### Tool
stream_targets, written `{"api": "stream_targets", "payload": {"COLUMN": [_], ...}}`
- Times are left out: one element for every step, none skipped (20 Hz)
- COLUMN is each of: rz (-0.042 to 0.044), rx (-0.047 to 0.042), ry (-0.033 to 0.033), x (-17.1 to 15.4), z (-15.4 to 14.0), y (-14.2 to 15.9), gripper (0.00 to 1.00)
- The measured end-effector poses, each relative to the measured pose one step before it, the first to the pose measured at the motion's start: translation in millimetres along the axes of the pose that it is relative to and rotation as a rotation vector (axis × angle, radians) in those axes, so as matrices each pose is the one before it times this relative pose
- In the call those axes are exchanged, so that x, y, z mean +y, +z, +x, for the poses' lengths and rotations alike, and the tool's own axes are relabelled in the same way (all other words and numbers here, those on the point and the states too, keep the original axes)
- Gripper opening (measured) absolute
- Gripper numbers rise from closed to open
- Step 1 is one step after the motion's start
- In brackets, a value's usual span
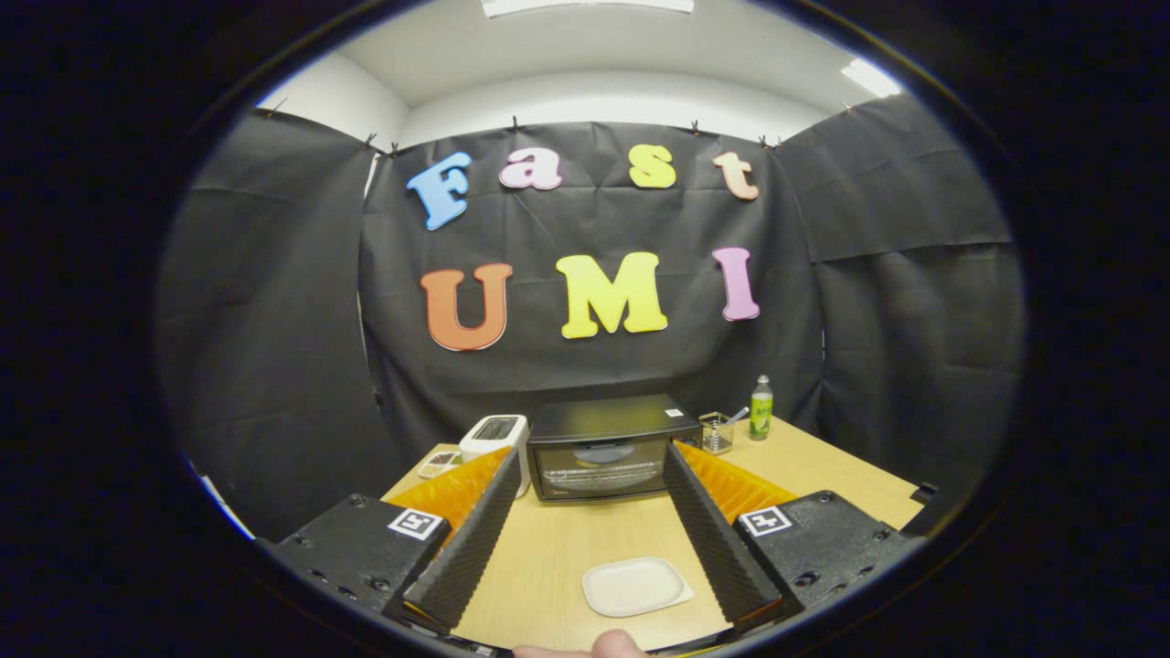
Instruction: Open the toaster oven, put the food inside, and close the toaster oven door.
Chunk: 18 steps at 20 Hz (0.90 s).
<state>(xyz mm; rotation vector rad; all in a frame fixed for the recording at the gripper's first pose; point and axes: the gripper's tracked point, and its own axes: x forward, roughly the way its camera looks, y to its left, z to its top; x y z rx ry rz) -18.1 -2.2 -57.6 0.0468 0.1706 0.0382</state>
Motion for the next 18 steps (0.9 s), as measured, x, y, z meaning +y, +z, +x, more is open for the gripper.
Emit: {"api": "stream_targets", "payload": {"rz": [0.0001,-0.00017,-0.00371,-0.00973,-0.01359,-0.01457,-0.01218,-0.00628,-0.00126,-0.00138,-0.00136,-0.00113,0.00002,0.00319,0.00503,0.00663,0.0067,0.0063], "rx": [-0.00184,-0.00463,-0.00564,-0.00646,-0.00464,-0.00303,-0.00217,-0.00353,-0.00205,-0.00099,0.0003,-0.00003,0.00236,0.00596,0.0068,0.00508,0.00637,0.0061], "ry": [0.00534,0.00783,0.00172,-0.00807,-0.00751,-0.00591,-0.00379,-0.00222,-0.0009,0.0042,0.00419,0.00221,0.00039,-0.0001,-0.00069,-0.00081,-0.00118,-0.00051], "x": [2.86,3.31,-0.16,-0.78,1.0,1.0,1.98,1.55,1.34,2.2,1.69,1.08,0.39,-0.8,-0.25,-0.25,-1.86,-1.37], "z": [-0.57,0.31,1.93,1.25,0.05,0.64,-0.43,0.81,0.19,0.31,0.74,-0.21,0.61,1.38,0.5,-0.29,1.36,1.53], "y": [-0.54,1.07,-0.28,0.07,-0.39,0.0,0.13,0.77,0.17,0.7,-0.75,0.22,-0.62,-1.25,-1.14,-0.8,-2.15,-0.83], "gripper": [1.0,1.0,1.0,1.0,1.0,1.0,1.0,1.0,1.0,1.0,1.0,1.0,1.0,1.0,1.0,1.0,1.0,1.0]}}
